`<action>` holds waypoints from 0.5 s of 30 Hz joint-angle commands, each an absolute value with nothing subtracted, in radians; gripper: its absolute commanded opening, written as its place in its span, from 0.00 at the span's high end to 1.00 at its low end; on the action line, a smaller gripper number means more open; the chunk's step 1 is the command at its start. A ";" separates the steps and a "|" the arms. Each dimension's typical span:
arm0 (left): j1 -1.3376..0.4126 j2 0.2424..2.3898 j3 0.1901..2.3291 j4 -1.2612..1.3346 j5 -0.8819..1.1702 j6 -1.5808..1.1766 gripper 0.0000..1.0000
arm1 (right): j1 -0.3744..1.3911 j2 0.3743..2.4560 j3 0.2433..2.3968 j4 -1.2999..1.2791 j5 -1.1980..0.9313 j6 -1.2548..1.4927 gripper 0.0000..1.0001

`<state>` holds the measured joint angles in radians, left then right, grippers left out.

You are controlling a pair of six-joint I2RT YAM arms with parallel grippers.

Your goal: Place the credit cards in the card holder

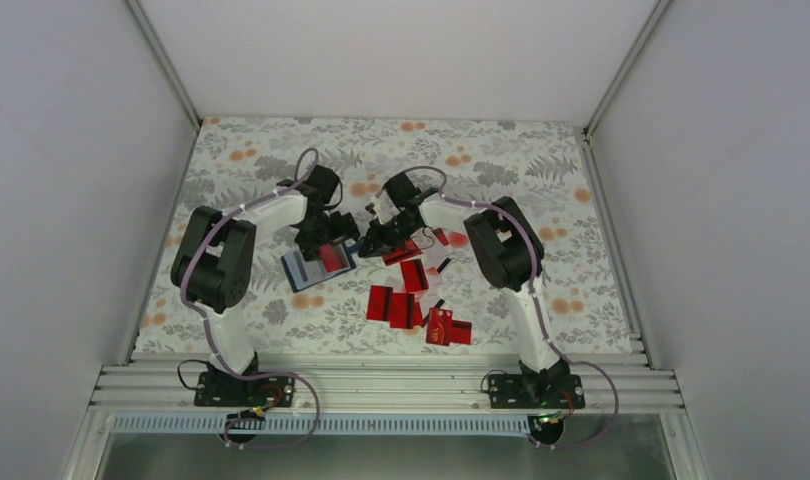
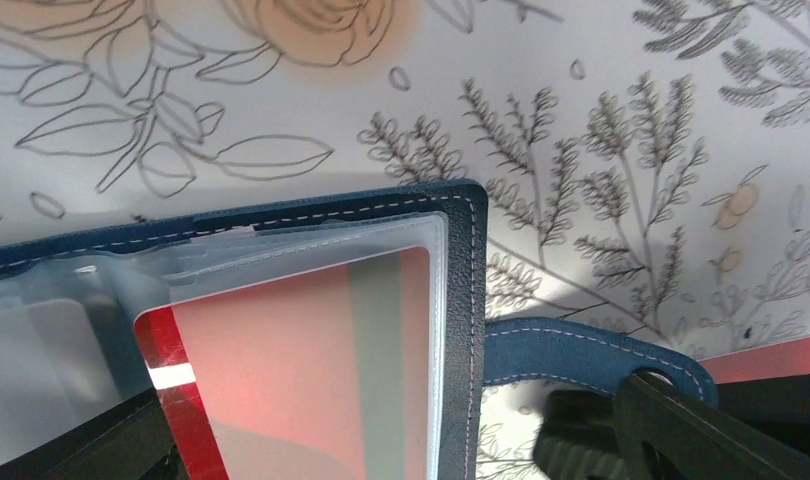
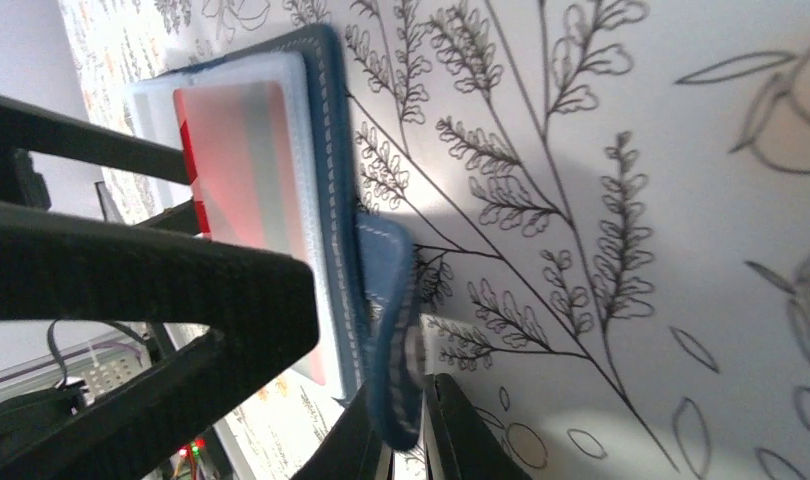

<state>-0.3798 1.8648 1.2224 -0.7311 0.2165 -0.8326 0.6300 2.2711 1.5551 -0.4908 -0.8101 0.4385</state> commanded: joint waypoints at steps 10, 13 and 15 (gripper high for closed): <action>-0.378 1.651 1.214 -0.796 0.145 -0.714 0.00 | 0.603 2.143 1.591 -0.598 -0.725 0.372 0.90; -0.378 1.582 1.204 -0.808 0.128 -0.658 0.00 | 0.604 2.109 1.562 -0.562 -0.787 0.387 0.88; -0.376 1.548 1.186 -0.828 0.113 -0.633 0.00 | 0.606 2.089 1.545 -0.536 -0.823 0.404 0.86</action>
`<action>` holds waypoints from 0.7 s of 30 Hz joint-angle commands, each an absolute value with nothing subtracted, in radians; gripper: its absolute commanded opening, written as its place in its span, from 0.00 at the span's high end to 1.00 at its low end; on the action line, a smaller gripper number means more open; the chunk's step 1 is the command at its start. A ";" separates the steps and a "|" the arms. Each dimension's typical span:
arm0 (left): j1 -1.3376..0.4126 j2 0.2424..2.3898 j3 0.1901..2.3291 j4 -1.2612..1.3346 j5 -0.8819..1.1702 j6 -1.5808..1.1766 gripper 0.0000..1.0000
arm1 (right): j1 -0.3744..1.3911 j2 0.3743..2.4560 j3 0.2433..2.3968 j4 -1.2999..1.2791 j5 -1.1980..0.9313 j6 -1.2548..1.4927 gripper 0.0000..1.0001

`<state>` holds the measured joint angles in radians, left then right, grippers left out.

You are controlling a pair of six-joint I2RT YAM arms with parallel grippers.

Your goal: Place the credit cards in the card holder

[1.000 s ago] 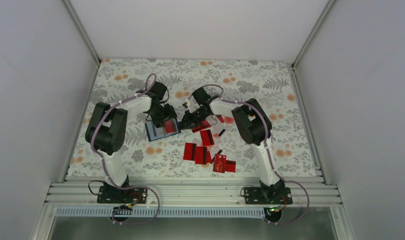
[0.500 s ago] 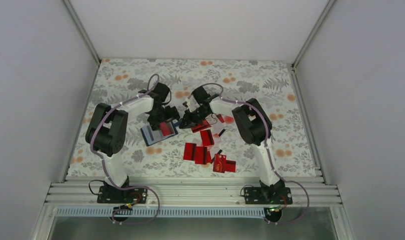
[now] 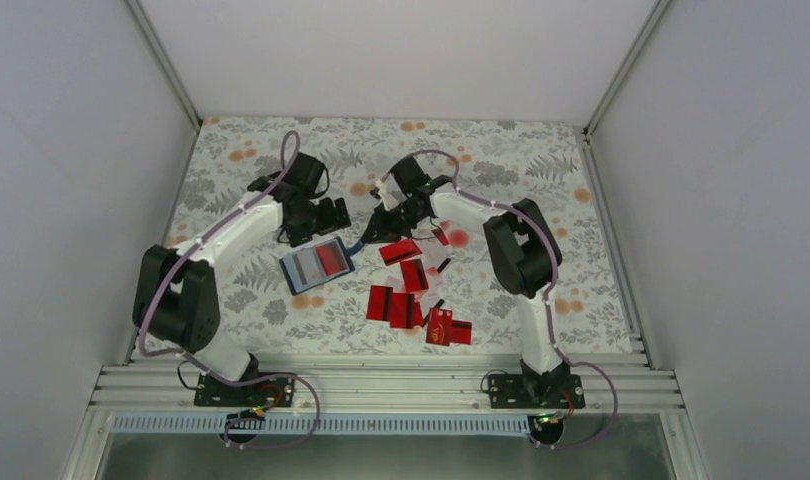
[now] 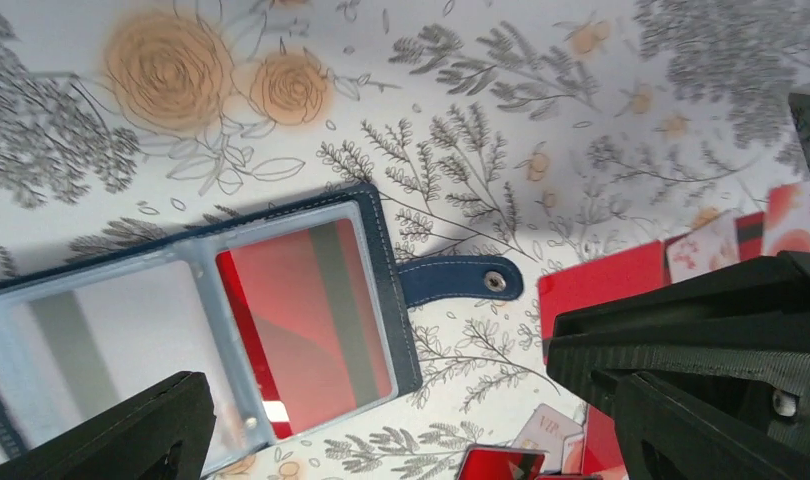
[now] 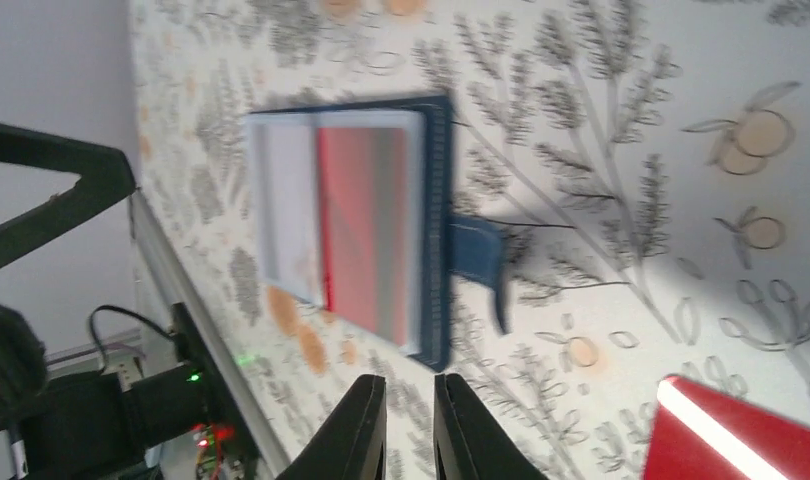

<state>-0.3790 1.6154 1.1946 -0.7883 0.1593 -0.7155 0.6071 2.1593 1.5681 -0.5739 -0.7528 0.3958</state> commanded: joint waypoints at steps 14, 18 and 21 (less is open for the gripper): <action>-0.376 1.410 0.912 -0.747 0.092 -0.569 0.67 | 0.667 2.172 1.601 -0.472 -0.949 0.469 0.66; -0.375 1.452 0.908 -0.717 0.093 -0.548 0.77 | 0.683 2.230 1.643 -0.505 -0.943 0.464 0.64; -0.376 1.492 0.915 -0.705 0.086 -0.532 0.81 | 0.684 2.262 1.655 -0.507 -0.939 0.472 0.63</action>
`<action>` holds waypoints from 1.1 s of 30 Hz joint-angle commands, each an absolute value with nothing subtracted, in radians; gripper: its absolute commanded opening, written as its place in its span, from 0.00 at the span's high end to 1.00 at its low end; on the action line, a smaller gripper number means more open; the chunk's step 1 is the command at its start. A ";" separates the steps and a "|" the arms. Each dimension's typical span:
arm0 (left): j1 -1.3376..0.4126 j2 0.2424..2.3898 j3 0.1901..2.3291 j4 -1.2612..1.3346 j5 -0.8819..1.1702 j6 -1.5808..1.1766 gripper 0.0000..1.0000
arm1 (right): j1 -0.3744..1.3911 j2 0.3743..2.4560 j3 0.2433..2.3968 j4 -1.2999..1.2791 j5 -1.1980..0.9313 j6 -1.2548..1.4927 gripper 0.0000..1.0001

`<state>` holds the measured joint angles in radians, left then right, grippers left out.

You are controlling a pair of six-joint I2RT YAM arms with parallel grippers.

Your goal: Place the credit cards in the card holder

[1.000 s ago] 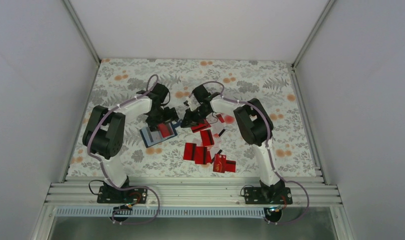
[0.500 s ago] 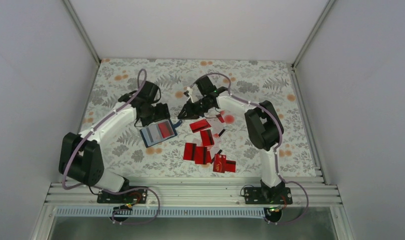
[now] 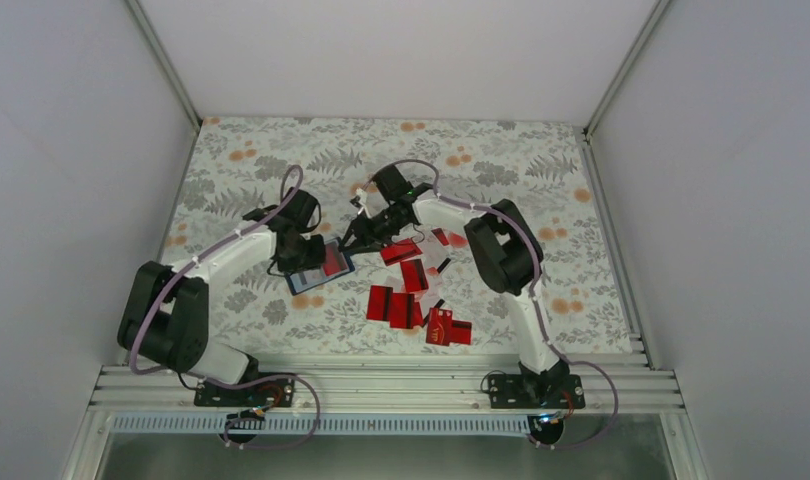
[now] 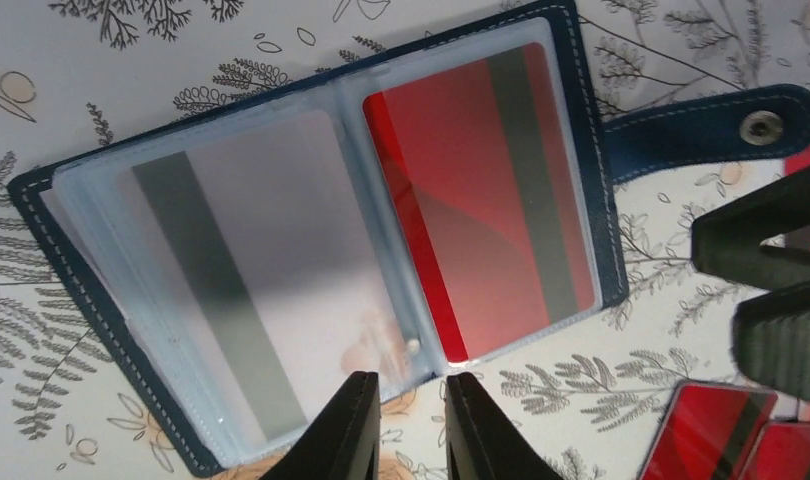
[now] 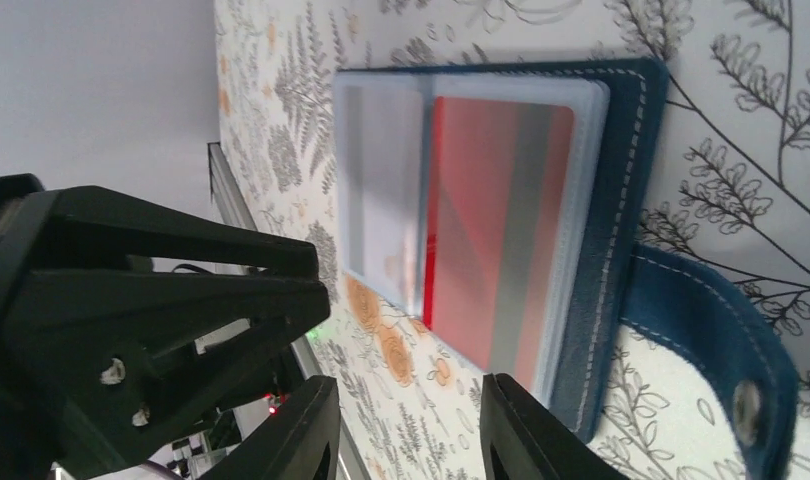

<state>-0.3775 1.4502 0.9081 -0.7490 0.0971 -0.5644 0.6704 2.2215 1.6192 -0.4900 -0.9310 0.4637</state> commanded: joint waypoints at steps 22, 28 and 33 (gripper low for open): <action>-0.372 1.715 0.965 -0.612 0.144 -0.467 0.96 | 0.684 2.374 1.711 -0.585 -0.936 0.438 0.64; -0.372 1.735 0.971 -0.601 0.156 -0.469 0.97 | 0.684 2.381 1.760 -0.621 -0.947 0.423 0.65; -0.372 1.744 0.973 -0.595 0.160 -0.474 0.97 | 0.684 2.382 1.760 -0.641 -0.953 0.402 0.67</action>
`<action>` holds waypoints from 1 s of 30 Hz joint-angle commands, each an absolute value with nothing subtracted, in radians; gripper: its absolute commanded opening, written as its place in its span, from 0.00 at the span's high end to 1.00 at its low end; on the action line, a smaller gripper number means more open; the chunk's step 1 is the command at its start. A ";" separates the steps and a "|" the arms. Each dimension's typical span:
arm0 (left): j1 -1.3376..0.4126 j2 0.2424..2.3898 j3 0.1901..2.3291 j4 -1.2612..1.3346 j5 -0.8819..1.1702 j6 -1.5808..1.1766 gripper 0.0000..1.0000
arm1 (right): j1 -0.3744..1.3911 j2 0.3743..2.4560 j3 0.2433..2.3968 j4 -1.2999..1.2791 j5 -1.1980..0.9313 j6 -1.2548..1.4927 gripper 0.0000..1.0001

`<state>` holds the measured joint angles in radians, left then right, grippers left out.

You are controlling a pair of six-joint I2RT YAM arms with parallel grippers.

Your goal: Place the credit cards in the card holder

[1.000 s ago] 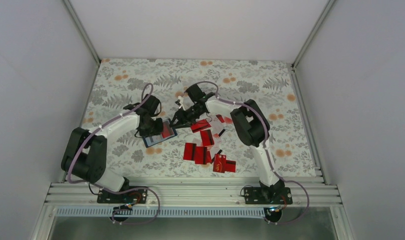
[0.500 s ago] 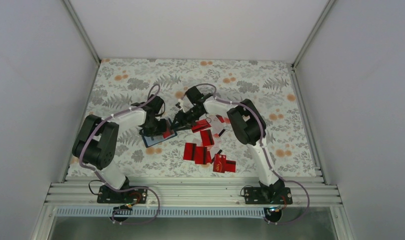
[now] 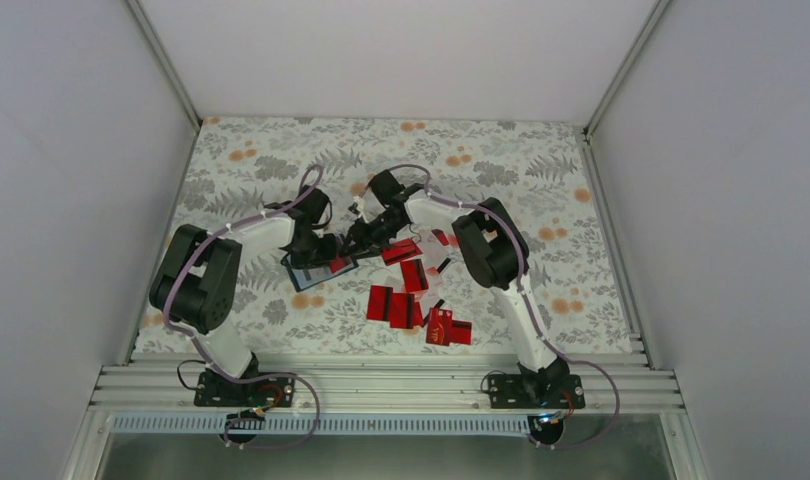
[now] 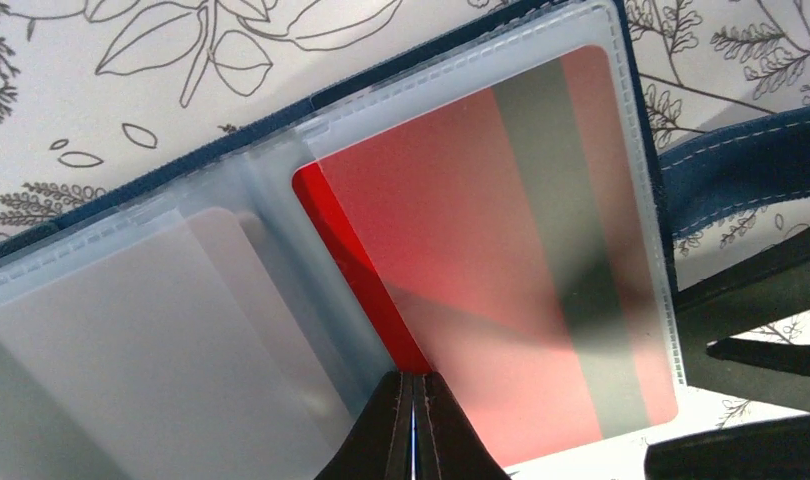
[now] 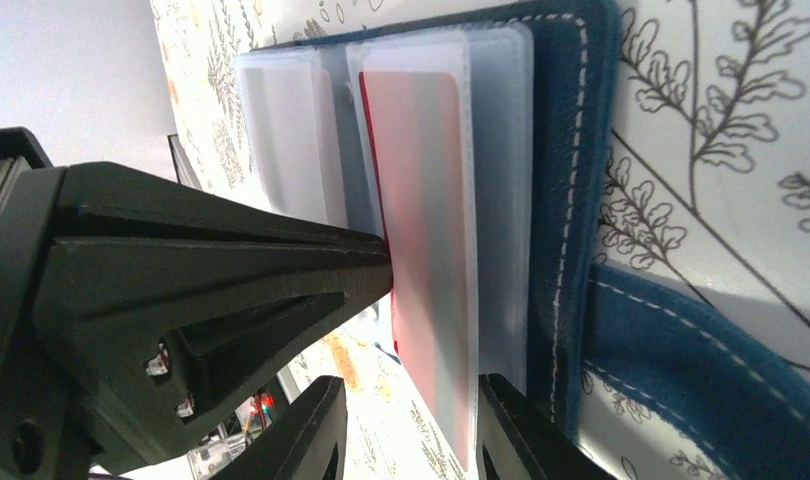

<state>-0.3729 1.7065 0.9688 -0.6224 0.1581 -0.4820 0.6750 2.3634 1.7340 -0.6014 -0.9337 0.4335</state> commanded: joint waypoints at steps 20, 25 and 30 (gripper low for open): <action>-0.411 1.790 1.084 -0.559 0.262 -0.524 0.97 | 0.671 2.310 1.720 -0.680 -0.871 0.355 0.79; -0.414 1.772 1.104 -0.580 0.263 -0.531 0.97 | 0.658 2.292 1.725 -0.687 -0.852 0.358 0.76; -0.411 1.735 1.110 -0.627 0.222 -0.531 0.97 | 0.658 2.293 1.732 -0.678 -0.859 0.374 0.75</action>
<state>-0.4084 1.7756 1.0882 -0.5987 0.2390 -0.5167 0.6624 2.3379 1.7290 -0.6735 -0.8665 0.3729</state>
